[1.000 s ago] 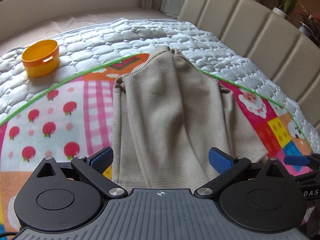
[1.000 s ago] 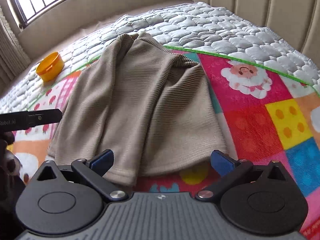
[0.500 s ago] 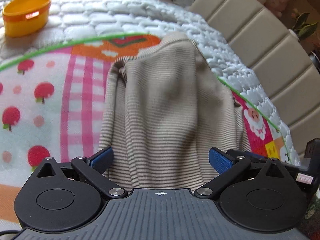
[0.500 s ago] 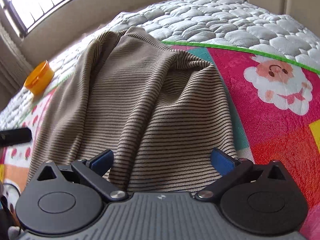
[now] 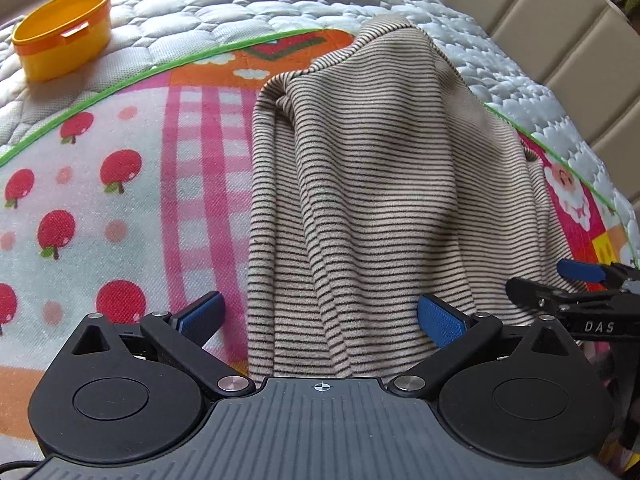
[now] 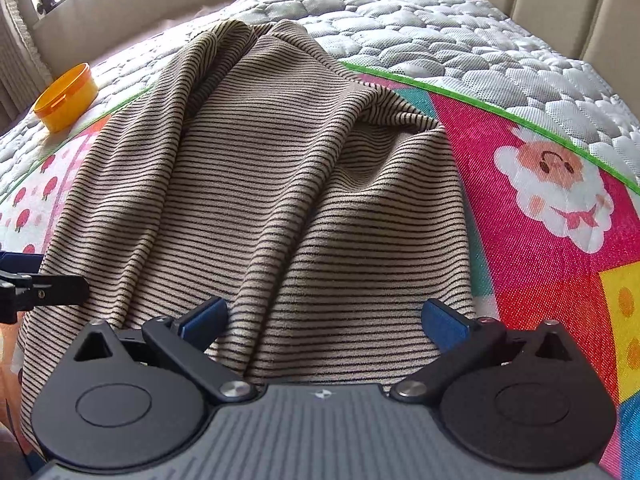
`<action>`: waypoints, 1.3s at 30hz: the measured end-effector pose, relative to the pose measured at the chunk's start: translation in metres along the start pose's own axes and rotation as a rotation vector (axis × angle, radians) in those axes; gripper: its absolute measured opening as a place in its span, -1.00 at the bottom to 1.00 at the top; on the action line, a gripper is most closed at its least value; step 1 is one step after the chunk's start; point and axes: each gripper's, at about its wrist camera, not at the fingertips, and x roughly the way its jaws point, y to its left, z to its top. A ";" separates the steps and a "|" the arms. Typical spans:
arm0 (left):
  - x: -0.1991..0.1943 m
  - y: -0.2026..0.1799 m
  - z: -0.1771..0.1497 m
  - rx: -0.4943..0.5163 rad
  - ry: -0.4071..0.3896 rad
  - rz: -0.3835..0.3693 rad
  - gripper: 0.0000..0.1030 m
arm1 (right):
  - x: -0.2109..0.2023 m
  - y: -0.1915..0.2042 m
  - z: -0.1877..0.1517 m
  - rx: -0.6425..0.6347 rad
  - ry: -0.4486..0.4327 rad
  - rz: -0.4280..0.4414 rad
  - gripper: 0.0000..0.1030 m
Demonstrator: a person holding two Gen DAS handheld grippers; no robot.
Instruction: Fold clothes
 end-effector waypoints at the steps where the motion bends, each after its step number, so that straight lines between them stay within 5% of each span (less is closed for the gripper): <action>1: 0.000 -0.002 -0.002 0.019 0.002 0.013 1.00 | 0.000 -0.001 -0.001 -0.003 -0.005 0.007 1.00; 4: 0.001 -0.008 -0.005 0.042 -0.006 0.036 1.00 | -0.003 0.002 -0.003 -0.038 -0.008 0.010 1.00; 7: -0.007 0.003 -0.003 -0.016 -0.017 -0.017 1.00 | -0.030 -0.011 0.003 -0.043 -0.062 0.047 1.00; 10: -0.017 0.016 0.009 -0.030 -0.006 -0.093 0.80 | -0.049 -0.028 0.010 -0.107 -0.152 -0.048 0.99; 11: -0.017 0.018 0.013 -0.015 -0.005 -0.081 0.75 | -0.046 -0.037 0.014 -0.096 -0.152 -0.072 0.84; 12: -0.015 0.019 0.018 0.003 -0.006 -0.061 0.69 | -0.044 -0.046 0.019 -0.085 -0.151 -0.095 0.45; 14: -0.012 0.021 0.028 0.036 -0.016 -0.029 0.59 | -0.036 -0.062 0.034 0.024 -0.167 -0.069 0.14; 17: -0.009 0.014 0.048 0.100 -0.147 -0.005 0.56 | -0.024 -0.076 0.059 0.167 -0.261 0.008 0.18; 20: 0.005 0.004 0.070 0.152 -0.202 0.009 0.71 | 0.006 -0.081 0.080 0.237 -0.256 0.067 0.55; 25: 0.042 0.001 0.084 0.146 -0.143 0.037 0.70 | 0.044 -0.062 0.083 0.170 -0.176 0.045 0.57; 31: 0.031 -0.007 0.065 0.172 -0.078 0.024 0.07 | 0.022 -0.057 0.064 0.116 -0.068 0.119 0.03; 39: 0.003 -0.019 0.004 0.196 0.146 -0.039 -0.07 | -0.029 -0.035 -0.011 0.016 0.045 0.088 0.01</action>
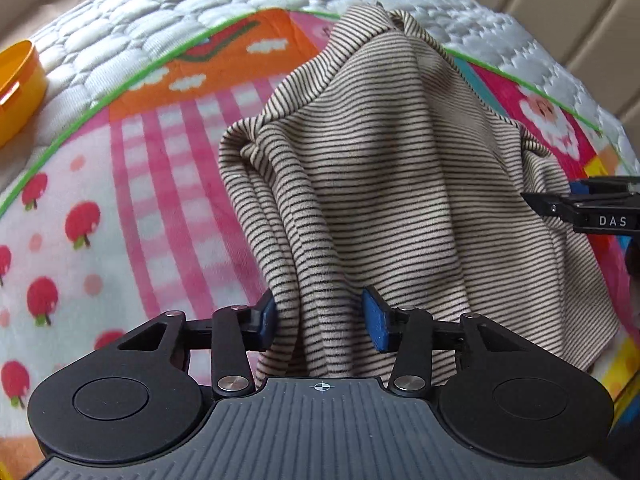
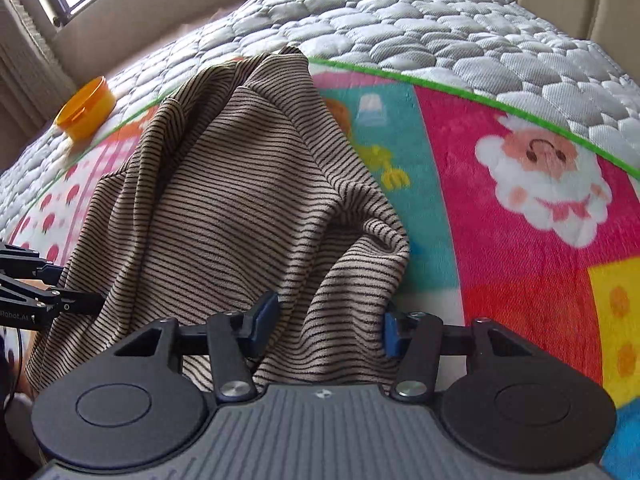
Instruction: Fold clothes
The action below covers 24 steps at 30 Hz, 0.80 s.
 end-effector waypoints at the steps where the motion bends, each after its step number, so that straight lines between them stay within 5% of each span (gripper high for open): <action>1: -0.003 -0.001 -0.009 -0.011 0.025 -0.018 -0.06 | -0.006 0.002 -0.008 0.001 0.008 -0.010 0.01; 4: -0.014 0.001 -0.032 -0.067 0.096 -0.087 -0.05 | -0.026 0.005 -0.026 0.028 0.016 -0.058 0.01; 7: -0.042 0.015 -0.040 -0.158 0.049 -0.165 0.01 | -0.057 0.009 -0.030 0.055 -0.083 -0.084 0.03; 10: -0.077 0.030 -0.047 -0.218 -0.067 -0.252 0.46 | -0.087 0.012 -0.033 0.102 -0.181 -0.034 0.41; 13: -0.081 0.025 -0.056 -0.252 -0.043 -0.296 0.61 | -0.092 0.012 -0.039 0.199 -0.180 0.045 0.71; 15: -0.067 0.010 -0.064 -0.220 0.007 -0.243 0.61 | -0.081 0.012 -0.045 0.254 -0.121 0.096 0.99; 20: -0.040 -0.021 -0.074 -0.111 0.046 -0.127 0.43 | -0.036 0.006 -0.063 0.359 0.091 0.156 1.00; 24: -0.036 -0.042 -0.077 -0.015 0.028 -0.073 0.06 | -0.024 0.008 -0.064 0.359 0.123 0.139 1.00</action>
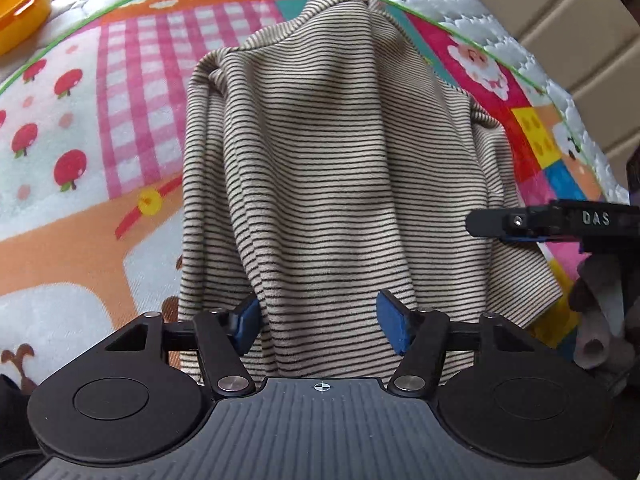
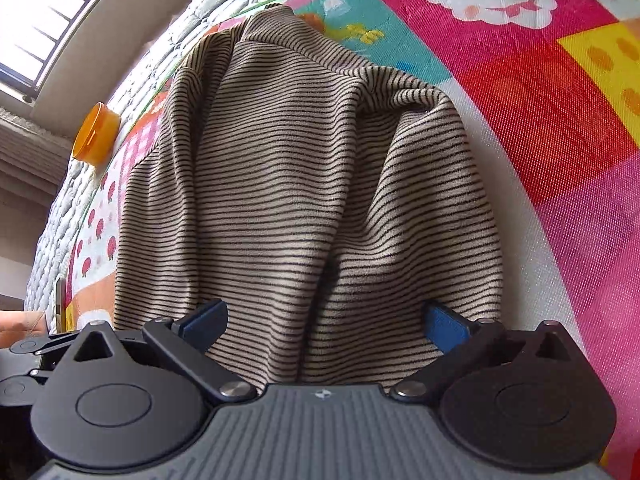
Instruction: Fold clothes
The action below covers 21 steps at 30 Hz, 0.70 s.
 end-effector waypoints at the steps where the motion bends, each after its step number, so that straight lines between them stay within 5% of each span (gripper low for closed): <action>1: 0.000 -0.004 -0.001 0.023 -0.004 0.011 0.01 | 0.001 0.002 0.000 -0.007 0.006 -0.011 1.00; 7: 0.001 -0.015 -0.004 0.068 -0.011 -0.033 0.25 | 0.004 0.013 -0.004 -0.069 0.021 -0.062 1.00; 8: 0.001 -0.018 -0.004 0.075 -0.019 -0.032 0.20 | 0.005 0.014 -0.004 -0.079 0.026 -0.067 1.00; 10: -0.003 -0.024 -0.003 0.105 -0.061 0.010 -0.51 | 0.005 0.015 -0.005 -0.091 0.031 -0.073 1.00; 11: -0.007 -0.026 -0.001 0.118 -0.088 0.034 -0.69 | 0.006 0.016 -0.005 -0.097 0.032 -0.075 1.00; 15: -0.030 -0.015 0.031 0.083 -0.221 0.041 -0.81 | 0.008 0.019 -0.007 -0.130 0.037 -0.097 1.00; 21: -0.098 0.058 0.117 -0.148 -0.540 0.177 -0.82 | 0.012 0.029 -0.012 -0.210 0.045 -0.151 1.00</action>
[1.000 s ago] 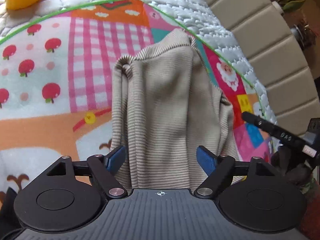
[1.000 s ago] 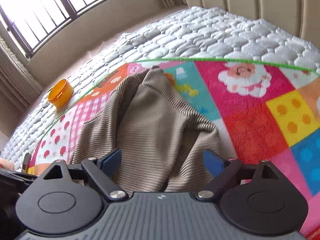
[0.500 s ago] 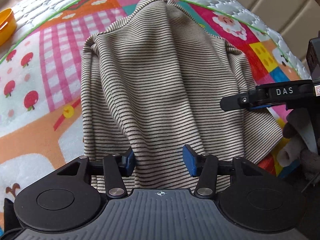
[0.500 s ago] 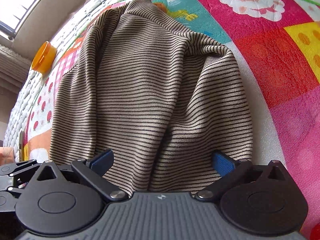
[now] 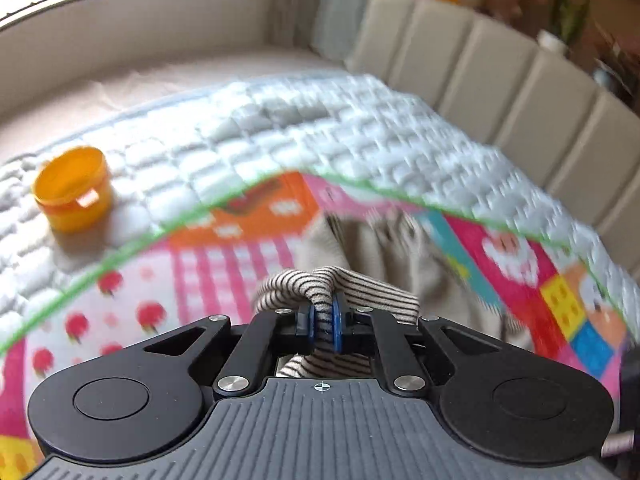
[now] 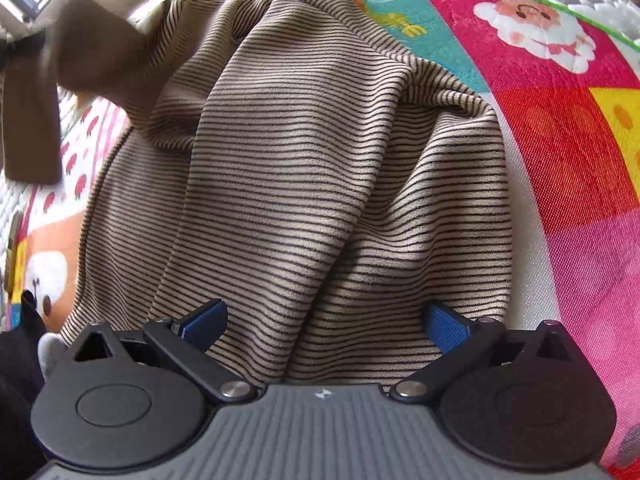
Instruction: Fold clothes
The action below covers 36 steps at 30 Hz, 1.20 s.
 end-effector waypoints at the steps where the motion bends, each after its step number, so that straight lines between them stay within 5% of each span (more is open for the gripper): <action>1: 0.003 0.020 0.014 -0.060 -0.024 0.040 -0.81 | 0.000 0.001 -0.001 -0.008 0.000 -0.006 1.00; 4: 0.018 0.075 0.027 -0.221 0.014 0.059 -0.74 | 0.000 0.000 0.000 -0.006 -0.002 -0.008 1.00; 8: 0.040 0.114 -0.007 -0.366 0.148 0.059 -0.52 | -0.002 -0.006 0.000 0.023 -0.007 0.010 1.00; 12: 0.038 0.122 -0.047 -0.448 0.193 0.098 0.50 | -0.003 -0.003 -0.004 -0.004 -0.018 -0.007 1.00; 16: 0.004 0.079 -0.061 -0.347 0.096 0.093 0.91 | -0.007 0.006 -0.009 -0.049 -0.049 -0.041 1.00; 19: -0.022 0.037 -0.073 -0.323 0.025 -0.091 1.00 | -0.021 0.007 -0.007 -0.031 -0.092 -0.037 1.00; 22: -0.012 0.009 -0.091 -0.260 0.154 -0.369 1.00 | -0.054 0.006 -0.011 0.069 -0.152 0.091 0.76; 23: -0.006 0.005 -0.097 -0.247 0.196 -0.400 1.00 | -0.060 0.007 -0.014 0.104 -0.156 0.142 0.59; 26: 0.017 0.007 -0.110 -0.259 0.315 -0.399 1.00 | -0.068 0.013 -0.020 0.137 -0.112 0.193 0.32; 29: 0.044 0.018 -0.121 -0.321 0.431 -0.336 1.00 | -0.069 0.039 -0.029 -0.008 -0.115 0.076 0.19; 31: 0.055 0.025 -0.126 -0.356 0.466 -0.327 1.00 | -0.072 0.065 -0.037 -0.181 -0.122 0.005 0.19; 36: 0.054 0.031 -0.126 -0.390 0.461 -0.337 1.00 | -0.060 0.116 -0.055 -0.486 -0.009 -0.003 0.27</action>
